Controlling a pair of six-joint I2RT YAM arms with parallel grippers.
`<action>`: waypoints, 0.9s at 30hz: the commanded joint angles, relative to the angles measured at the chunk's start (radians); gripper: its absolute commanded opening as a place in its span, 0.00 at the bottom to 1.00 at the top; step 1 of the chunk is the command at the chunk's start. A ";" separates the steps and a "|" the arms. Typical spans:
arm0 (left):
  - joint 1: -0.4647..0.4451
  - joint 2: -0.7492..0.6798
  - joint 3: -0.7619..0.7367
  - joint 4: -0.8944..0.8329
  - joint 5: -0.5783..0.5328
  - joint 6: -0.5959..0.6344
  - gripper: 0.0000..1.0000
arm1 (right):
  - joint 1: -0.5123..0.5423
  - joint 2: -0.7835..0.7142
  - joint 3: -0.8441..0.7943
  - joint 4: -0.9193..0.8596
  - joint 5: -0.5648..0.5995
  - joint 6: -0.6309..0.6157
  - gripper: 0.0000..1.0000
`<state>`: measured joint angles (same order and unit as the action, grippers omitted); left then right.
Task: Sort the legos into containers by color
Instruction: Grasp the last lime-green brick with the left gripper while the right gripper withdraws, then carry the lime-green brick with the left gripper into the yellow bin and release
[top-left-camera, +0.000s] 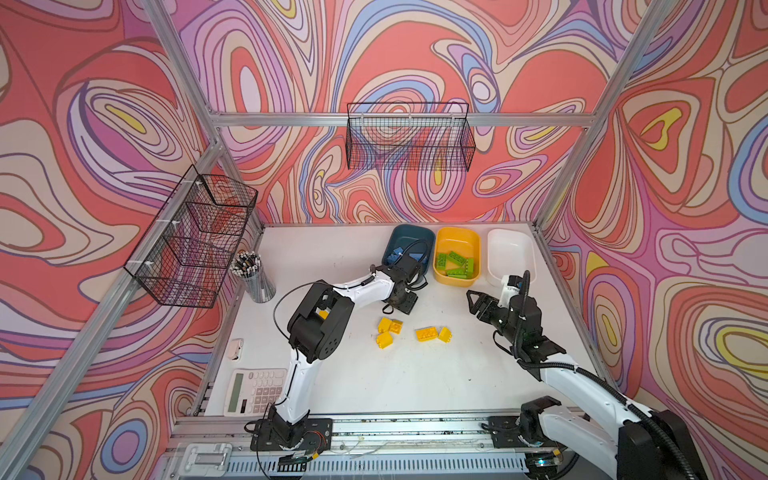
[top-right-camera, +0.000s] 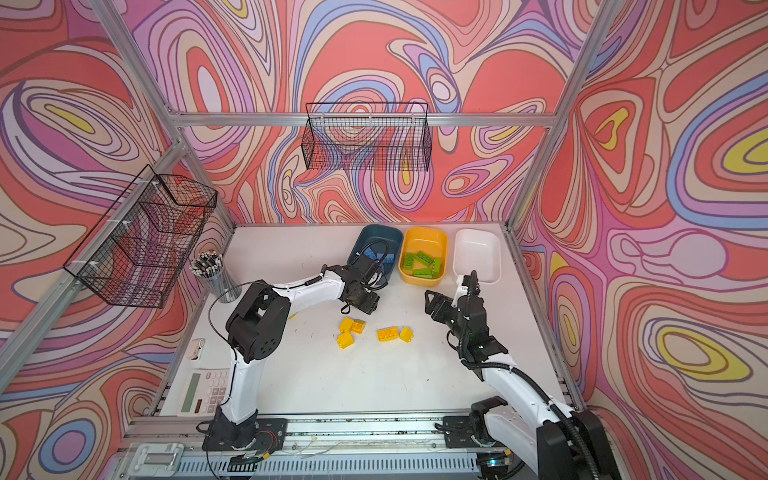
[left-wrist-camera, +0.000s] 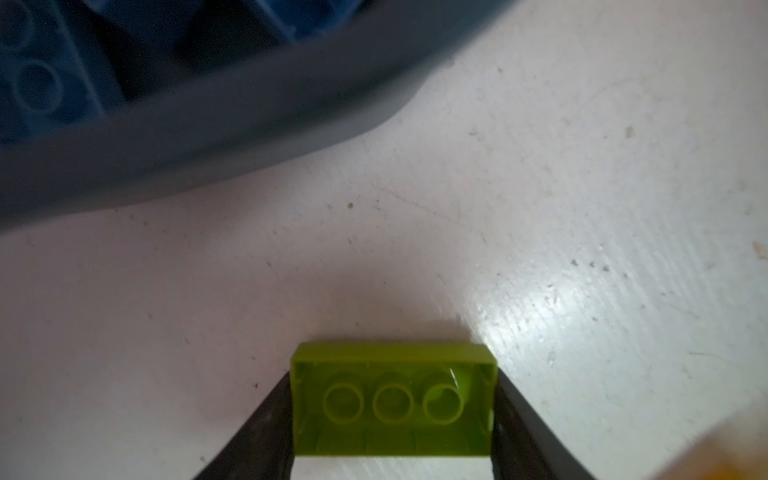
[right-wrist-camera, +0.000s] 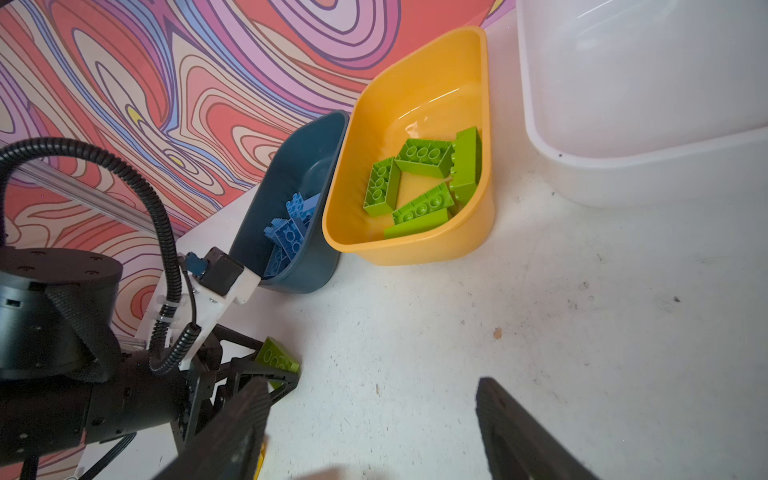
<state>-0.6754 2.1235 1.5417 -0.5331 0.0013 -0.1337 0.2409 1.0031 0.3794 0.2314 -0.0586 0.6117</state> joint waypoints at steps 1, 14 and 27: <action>-0.007 0.005 0.027 -0.052 -0.016 0.016 0.57 | -0.005 -0.008 -0.017 0.005 0.015 0.004 0.83; -0.010 -0.081 0.239 -0.148 0.042 -0.009 0.54 | -0.005 0.005 -0.030 0.026 0.000 0.022 0.82; -0.012 0.230 0.861 -0.248 0.149 -0.094 0.53 | -0.004 -0.016 -0.051 0.048 -0.012 0.036 0.82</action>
<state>-0.6819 2.2742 2.3356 -0.7231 0.1028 -0.1776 0.2409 1.0012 0.3405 0.2562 -0.0658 0.6346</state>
